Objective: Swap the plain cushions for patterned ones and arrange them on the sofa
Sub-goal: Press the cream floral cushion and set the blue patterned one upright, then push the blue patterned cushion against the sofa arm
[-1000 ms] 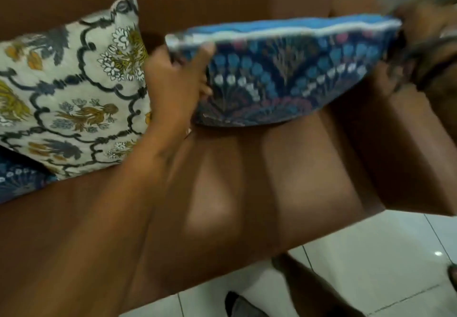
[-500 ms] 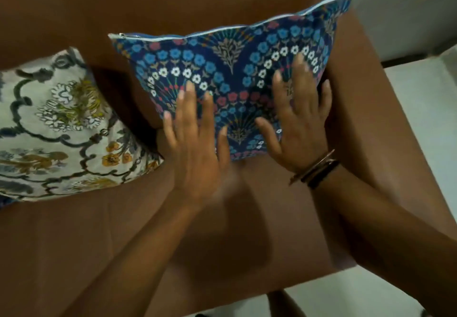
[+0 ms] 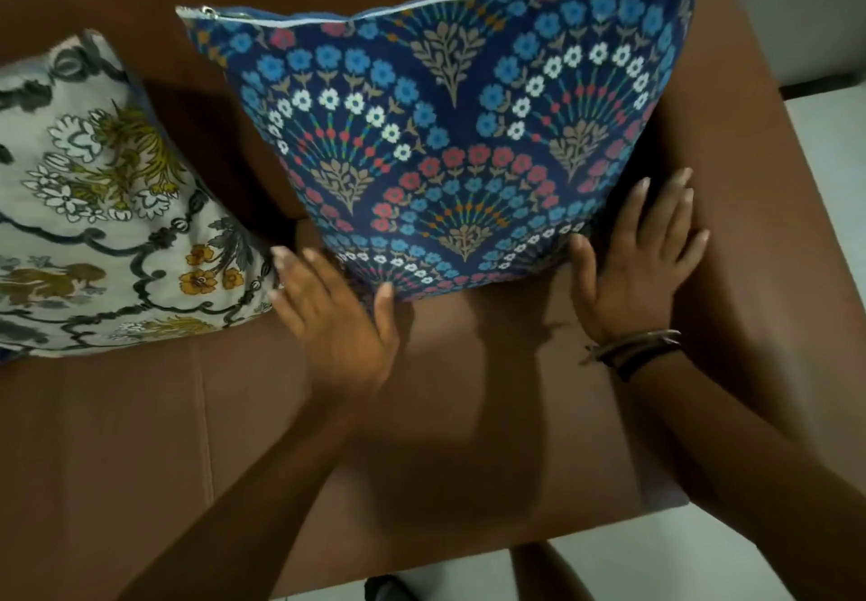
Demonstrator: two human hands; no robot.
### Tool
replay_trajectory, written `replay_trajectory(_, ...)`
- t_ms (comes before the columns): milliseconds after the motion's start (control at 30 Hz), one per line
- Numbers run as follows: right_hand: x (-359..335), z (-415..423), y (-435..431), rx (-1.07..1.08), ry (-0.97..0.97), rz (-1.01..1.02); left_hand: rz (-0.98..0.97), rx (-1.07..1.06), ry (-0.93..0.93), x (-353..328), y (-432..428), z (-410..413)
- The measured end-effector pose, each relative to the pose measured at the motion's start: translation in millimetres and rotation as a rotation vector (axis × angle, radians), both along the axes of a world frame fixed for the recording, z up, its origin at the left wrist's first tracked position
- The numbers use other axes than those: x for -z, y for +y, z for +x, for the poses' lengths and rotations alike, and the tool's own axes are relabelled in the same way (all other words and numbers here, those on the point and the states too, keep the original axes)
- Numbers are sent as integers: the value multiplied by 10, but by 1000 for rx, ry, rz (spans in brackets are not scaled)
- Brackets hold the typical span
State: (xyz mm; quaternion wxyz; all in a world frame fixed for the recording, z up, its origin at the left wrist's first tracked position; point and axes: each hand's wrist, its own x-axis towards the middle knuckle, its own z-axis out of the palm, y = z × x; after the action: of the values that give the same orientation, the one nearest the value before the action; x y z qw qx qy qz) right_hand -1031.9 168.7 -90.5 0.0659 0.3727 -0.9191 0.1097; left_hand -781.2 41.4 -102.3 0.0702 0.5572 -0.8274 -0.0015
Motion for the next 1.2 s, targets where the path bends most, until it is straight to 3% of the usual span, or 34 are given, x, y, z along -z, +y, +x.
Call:
replay_trajectory(33,17,39,41,-71,55,-11,-48,105,21,0,95,-28)
replay_trajectory(133,186,266,-1,-562,228,37,-163,603,42,27,265,-270)
replay_trajectory(233,418,369,-96,-734,232,181,-158,755,-217,124,168,-408)
replay_trajectory(300,506,289,-37,-684,215,286,-151,750,-414,200,13,-290)
replay_trajectory(400,474,179,242,-533,28,379,-46,729,-479,228,-8,38)
replay_trajectory(533,31,292,796,-59,-310,438,349,332,-473,-214,263,781)
replay_trajectory(567,-125,345,927,-29,-352,440,408,264,-464,-371,313,1007)
replay_trajectory(700,-686,721,1140,-194,-373,485,452,219,-438,-1032,452,1797)
replay_trajectory(867,-1155,1982,275,-531,-580,352,297,176,-249,-1766,-49,2846)
replay_trajectory(1033,-1232,3716,-1272,-811,-822,383,113,140,-125,-2286,-1591,3937)
replay_trajectory(1200,-1091,5554,-3004,-673,-1070,380,127,160,-144,-2466,-3328,5077)
